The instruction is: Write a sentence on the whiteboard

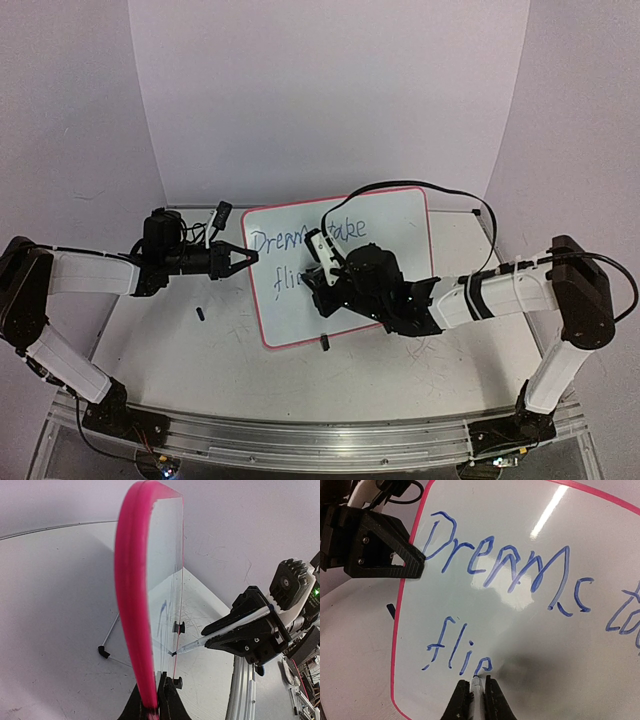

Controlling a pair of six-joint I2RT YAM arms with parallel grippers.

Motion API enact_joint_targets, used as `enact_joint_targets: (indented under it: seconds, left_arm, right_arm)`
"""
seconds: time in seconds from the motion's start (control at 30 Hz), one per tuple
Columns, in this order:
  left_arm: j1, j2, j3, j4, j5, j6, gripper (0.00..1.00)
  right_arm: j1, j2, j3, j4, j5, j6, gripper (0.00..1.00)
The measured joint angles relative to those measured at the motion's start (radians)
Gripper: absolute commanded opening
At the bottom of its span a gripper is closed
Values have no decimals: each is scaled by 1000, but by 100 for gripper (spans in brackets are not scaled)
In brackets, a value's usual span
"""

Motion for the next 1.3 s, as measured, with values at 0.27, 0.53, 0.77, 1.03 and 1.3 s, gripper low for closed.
enact_joint_targets:
  seconds: [0.27,0.53,0.77,1.03,1.3]
  left_arm:
    - [0,0,0,0,0,0,0]
    - [0,0,0,0,-1,0,0]
    - [0,0,0,0,-1,0,0]
    - [0,0,0,0,-1,0,0]
    - [0,0,0,-2,-2,0,0]
  right_arm:
    - [1,0,0,0,16,1,0]
    - [1,0,8,-1,25,-1,0]
    - [-3,0,32,1,49,-7,0]
    - [-4,0,33,0,45,-4,0]
    - [-2,-3,-2,8,23,24,0]
